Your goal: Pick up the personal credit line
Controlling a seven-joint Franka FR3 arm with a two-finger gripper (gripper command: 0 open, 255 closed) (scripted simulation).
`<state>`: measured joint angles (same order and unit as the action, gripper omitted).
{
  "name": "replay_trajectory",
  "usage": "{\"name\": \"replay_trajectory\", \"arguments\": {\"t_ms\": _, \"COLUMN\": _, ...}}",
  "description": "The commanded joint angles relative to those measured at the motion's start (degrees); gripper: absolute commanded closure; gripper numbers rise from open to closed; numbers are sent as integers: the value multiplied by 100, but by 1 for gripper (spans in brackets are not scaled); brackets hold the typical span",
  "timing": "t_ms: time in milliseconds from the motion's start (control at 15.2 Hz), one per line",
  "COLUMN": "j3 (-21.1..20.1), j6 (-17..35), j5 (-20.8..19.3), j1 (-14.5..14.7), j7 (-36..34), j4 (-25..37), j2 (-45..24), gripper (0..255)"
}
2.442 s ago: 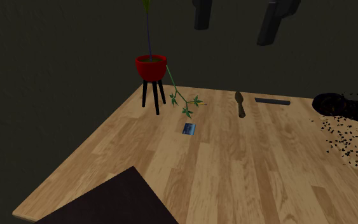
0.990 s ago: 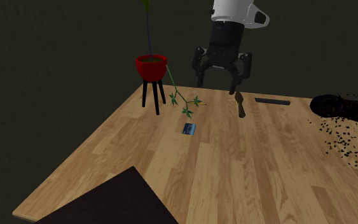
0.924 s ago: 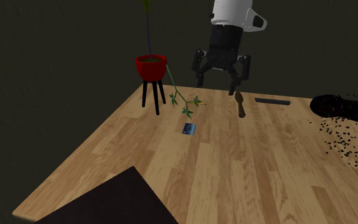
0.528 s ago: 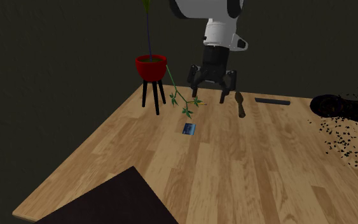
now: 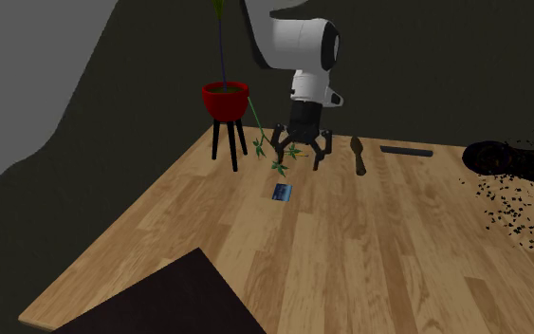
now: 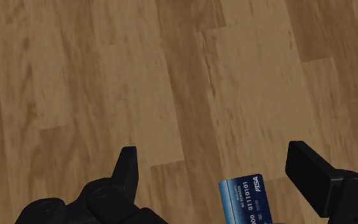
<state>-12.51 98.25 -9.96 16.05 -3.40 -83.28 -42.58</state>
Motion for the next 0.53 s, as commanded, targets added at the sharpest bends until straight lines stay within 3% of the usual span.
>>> {"name": "replay_trajectory", "arguments": {"t_ms": 0, "j3": -1, "j6": -174, "j5": -89, "j1": 169, "j7": 34, "j4": 517, "j2": -501, "gripper": 0}}
{"name": "replay_trajectory", "arguments": {"t_ms": 264, "j3": 29, "j6": -711, "j5": -243, "j1": 551, "j7": 190, "j4": 1945, "j2": -1680, "gripper": 0}}
{"name": "replay_trajectory", "arguments": {"t_ms": 462, "j3": 78, "j6": -1356, "j5": -330, "j1": 912, "j7": 396, "j4": 3540, "j2": -2823, "gripper": 0}}
